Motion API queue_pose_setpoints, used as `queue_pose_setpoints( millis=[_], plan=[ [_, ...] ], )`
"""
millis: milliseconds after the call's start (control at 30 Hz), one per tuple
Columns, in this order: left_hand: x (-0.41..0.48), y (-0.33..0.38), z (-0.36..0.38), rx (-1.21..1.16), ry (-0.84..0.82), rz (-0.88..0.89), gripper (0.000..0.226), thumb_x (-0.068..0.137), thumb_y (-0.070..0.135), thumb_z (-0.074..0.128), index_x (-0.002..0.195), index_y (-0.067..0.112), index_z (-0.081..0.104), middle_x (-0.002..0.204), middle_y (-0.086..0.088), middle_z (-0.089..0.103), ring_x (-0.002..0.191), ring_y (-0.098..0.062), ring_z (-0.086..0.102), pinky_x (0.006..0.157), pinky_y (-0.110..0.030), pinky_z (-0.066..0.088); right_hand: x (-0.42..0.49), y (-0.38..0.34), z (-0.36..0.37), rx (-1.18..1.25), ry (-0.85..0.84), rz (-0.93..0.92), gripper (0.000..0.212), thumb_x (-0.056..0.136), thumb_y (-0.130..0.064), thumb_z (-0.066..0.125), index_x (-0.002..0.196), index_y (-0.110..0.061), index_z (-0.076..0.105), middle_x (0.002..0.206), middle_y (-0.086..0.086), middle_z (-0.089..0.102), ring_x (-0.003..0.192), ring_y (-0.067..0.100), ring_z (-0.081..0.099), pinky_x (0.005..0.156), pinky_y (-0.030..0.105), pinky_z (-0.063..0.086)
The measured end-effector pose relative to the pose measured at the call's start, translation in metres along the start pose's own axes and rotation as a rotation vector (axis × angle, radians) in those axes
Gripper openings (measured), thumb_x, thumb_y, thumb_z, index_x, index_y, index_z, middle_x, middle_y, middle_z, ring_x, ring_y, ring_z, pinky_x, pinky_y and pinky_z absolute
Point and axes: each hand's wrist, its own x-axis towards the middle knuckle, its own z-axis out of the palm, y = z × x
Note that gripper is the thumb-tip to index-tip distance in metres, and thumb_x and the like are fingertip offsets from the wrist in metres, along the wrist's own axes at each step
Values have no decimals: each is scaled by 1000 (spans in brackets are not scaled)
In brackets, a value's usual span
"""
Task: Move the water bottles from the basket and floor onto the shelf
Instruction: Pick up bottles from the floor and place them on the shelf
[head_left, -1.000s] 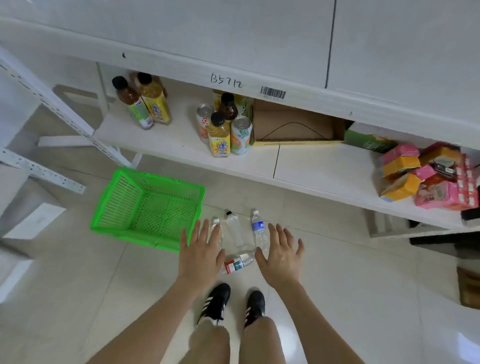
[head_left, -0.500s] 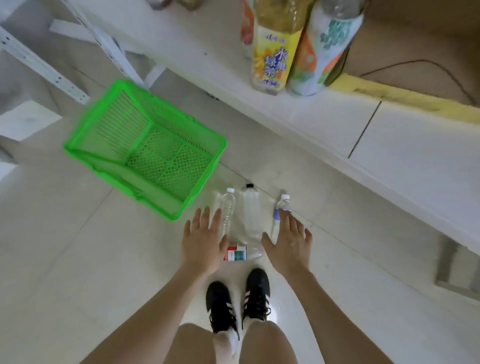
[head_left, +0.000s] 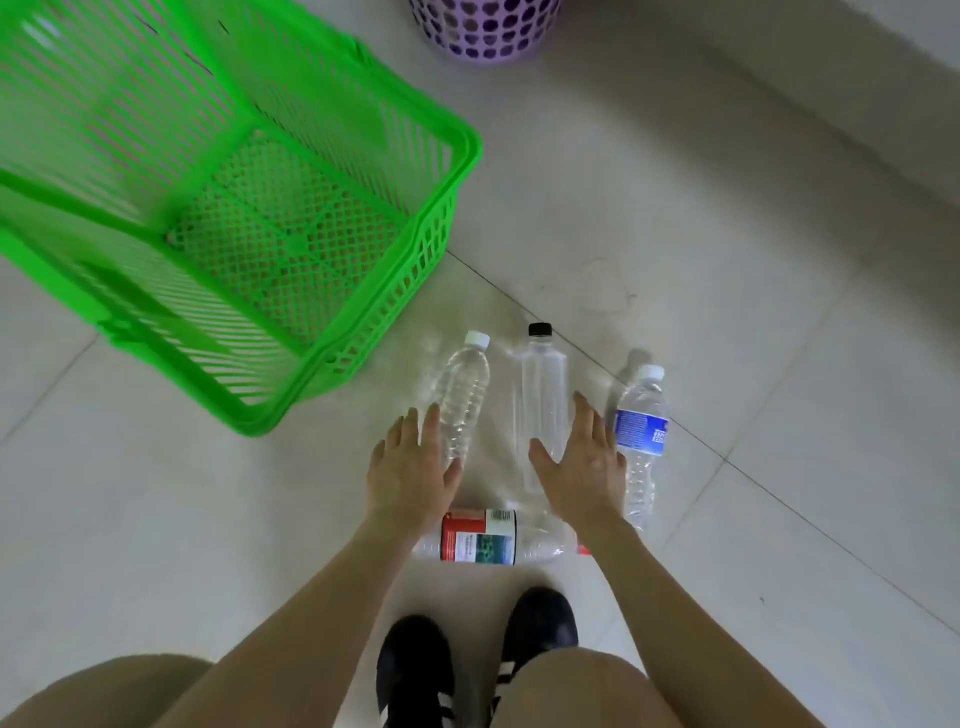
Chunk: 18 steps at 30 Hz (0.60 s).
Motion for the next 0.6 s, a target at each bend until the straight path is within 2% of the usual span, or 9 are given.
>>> queue_pose_setpoints(
  millis=[100, 233, 367, 433, 500, 533, 600],
  plan=[
    [16, -4, 23, -128, -56, -94, 79, 91, 53, 54, 151, 13, 22, 132, -12, 50, 118, -29, 51, 90, -40, 50, 20, 3, 20, 47, -30, 58, 84, 86, -51, 61, 150, -15, 20, 144, 11, 41, 127, 35, 46, 95, 49, 45],
    [34, -6, 34, -385, -165, -200, 75, 86, 51, 63, 142, 11, 33, 119, -15, 56, 110, -33, 56, 88, -38, 46, 40, 3, 33, 155, -37, 129, 81, 83, -53, 66, 143, -16, 26, 130, 13, 55, 109, 34, 60, 81, 39, 49],
    [50, -2, 36, -517, -174, -316, 78, 77, 51, 72, 139, 17, 37, 119, -7, 57, 107, -28, 58, 80, -27, 43, 55, 1, 31, 198, -76, 197, 86, 76, -54, 72, 140, -17, 29, 119, 9, 60, 101, 31, 59, 72, 32, 40],
    [54, 1, 37, -590, -150, -369, 63, 74, 43, 74, 126, 20, 47, 108, -1, 63, 93, -22, 62, 74, -25, 47, 60, 1, 29, 223, -100, 216, 84, 74, -50, 75, 139, -19, 30, 104, 4, 56, 90, 27, 54, 71, 32, 41],
    [56, 3, 35, -691, -136, -423, 42, 73, 33, 75, 107, 22, 51, 84, 5, 63, 71, -12, 60, 59, -22, 44, 64, 3, 27, 269, -111, 237, 84, 72, -49, 77, 137, -22, 32, 98, 0, 53, 88, 26, 54, 74, 35, 47],
    [56, 2, 35, -742, -136, -443, 38, 73, 29, 76, 102, 21, 53, 78, 7, 62, 68, -10, 59, 58, -22, 44, 64, 4, 26, 298, -113, 248, 84, 70, -49, 77, 136, -23, 33, 98, -1, 54, 91, 26, 57, 77, 38, 51],
    [56, 1, 35, -852, -153, -474, 38, 71, 28, 78, 101, 21, 57, 84, 4, 65, 75, -13, 64, 62, -24, 49, 63, 5, 24, 343, -108, 261, 83, 69, -48, 78, 136, -24, 35, 99, -2, 55, 94, 26, 59, 78, 37, 51]
  ],
)
